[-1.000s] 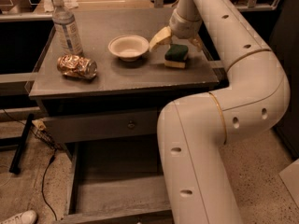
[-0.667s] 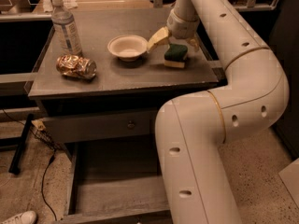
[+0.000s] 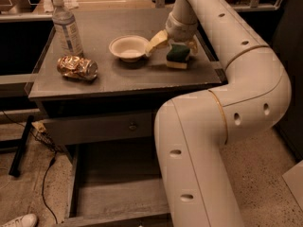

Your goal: Place sponge into middle drawer

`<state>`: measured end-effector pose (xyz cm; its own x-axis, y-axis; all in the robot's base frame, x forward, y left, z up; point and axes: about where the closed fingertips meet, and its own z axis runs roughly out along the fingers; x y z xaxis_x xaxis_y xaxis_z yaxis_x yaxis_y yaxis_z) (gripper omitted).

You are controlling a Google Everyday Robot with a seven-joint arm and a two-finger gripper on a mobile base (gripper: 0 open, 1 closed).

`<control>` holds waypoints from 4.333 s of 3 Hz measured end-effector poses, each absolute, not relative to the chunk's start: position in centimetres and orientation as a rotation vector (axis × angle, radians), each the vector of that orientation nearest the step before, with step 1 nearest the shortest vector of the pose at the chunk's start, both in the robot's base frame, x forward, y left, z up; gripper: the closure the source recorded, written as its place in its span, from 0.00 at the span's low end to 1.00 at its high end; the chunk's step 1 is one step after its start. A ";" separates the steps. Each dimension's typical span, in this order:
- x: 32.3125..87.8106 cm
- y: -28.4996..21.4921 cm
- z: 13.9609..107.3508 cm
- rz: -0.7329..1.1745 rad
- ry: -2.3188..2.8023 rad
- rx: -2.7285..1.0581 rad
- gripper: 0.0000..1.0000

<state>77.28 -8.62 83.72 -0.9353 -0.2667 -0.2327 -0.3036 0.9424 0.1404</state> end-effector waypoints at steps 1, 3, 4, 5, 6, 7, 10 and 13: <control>77.3 -8.6 83.7 0.257 2.887 -0.429 0.19; 77.3 -8.6 83.7 0.257 2.887 -0.429 0.65; 77.3 -8.6 83.7 0.257 2.887 -0.429 0.89; 77.4 -8.5 83.6 0.264 2.884 -0.427 1.00; 77.6 -8.4 83.3 0.282 2.880 -0.422 1.00; 77.6 -8.4 83.4 0.282 2.880 -0.422 1.00; 75.5 -12.4 86.8 0.600 2.685 -0.527 1.00; 73.6 -11.2 92.2 0.526 2.623 -0.581 1.00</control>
Offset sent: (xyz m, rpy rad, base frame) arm 0.0000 0.0000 0.0000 0.0000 0.0000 0.0000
